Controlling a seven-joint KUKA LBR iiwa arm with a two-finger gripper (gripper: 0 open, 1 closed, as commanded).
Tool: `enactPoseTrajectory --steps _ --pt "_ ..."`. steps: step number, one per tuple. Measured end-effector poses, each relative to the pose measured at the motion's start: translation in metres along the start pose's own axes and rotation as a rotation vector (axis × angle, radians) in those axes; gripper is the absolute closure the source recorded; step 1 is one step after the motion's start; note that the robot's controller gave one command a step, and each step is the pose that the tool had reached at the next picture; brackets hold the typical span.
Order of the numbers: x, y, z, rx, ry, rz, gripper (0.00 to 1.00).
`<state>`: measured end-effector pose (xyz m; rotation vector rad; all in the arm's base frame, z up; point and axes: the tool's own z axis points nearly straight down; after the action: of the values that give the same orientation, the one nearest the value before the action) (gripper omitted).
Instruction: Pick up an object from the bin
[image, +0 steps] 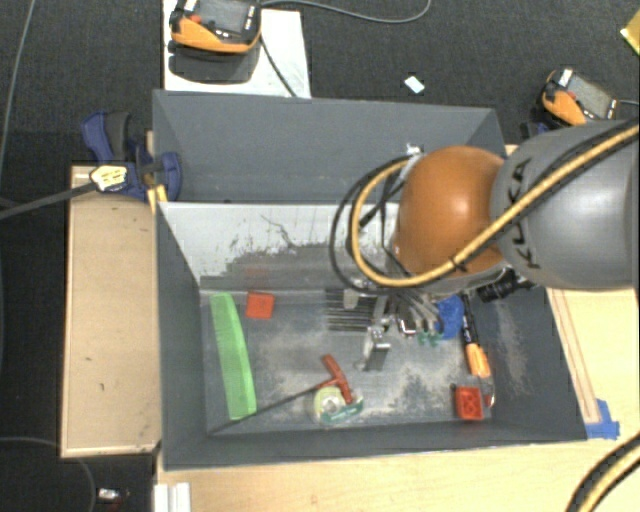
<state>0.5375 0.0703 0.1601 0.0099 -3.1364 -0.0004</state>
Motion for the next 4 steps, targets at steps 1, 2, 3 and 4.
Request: enactPoseTrajectory --steps 1,2,3,4 --pt "-0.002 -0.001 -0.004 -0.001 -0.008 0.003 0.0" --pt "-0.033 -0.084 0.067 0.0 -0.011 -0.077 0.0" --pt "-0.039 -0.098 0.068 -0.004 -0.014 0.039 0.0" --pt "-0.042 -0.053 0.059 -0.004 -0.015 0.249 0.0"
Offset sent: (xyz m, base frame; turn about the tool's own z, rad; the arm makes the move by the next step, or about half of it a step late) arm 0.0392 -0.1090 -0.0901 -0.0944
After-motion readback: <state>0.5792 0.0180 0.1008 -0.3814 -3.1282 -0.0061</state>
